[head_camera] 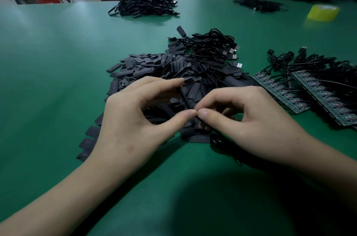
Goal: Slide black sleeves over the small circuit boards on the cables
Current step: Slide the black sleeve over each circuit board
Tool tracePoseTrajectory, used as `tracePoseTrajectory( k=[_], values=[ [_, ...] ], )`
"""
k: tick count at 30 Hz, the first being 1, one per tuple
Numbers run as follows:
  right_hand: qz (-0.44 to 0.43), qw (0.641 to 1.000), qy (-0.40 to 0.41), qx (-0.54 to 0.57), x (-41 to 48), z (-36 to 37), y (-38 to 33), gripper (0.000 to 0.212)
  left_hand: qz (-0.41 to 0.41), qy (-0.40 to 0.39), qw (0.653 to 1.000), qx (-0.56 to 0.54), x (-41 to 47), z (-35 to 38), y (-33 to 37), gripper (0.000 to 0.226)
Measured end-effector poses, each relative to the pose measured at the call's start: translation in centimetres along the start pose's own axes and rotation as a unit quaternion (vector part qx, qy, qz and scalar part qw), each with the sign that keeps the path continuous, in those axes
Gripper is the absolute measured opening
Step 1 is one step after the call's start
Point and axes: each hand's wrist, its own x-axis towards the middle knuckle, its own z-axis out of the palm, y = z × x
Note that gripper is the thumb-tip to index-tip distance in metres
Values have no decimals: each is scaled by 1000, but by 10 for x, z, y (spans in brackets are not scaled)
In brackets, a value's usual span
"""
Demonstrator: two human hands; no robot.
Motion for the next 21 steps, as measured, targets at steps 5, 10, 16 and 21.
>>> tracePoseTrajectory(
  k=[5, 10, 16, 21],
  values=[
    [-6, 997, -50, -62, 1, -6, 1, 24, -40, 42, 998, -18, 2, -3, -5, 44],
    [6, 994, -84, -66, 2, -9, 0, 20, -84, 66, 994, -37, 4, -3, -12, 53],
    [81, 977, 1, 196, 12, -30, -1, 23, -69, 30, 996, 51, 3, -4, -16, 54],
    [103, 976, 76, 178, 48, -74, 3, 23, 14, -48, 984, 174, 0, -5, -14, 34]
  ],
)
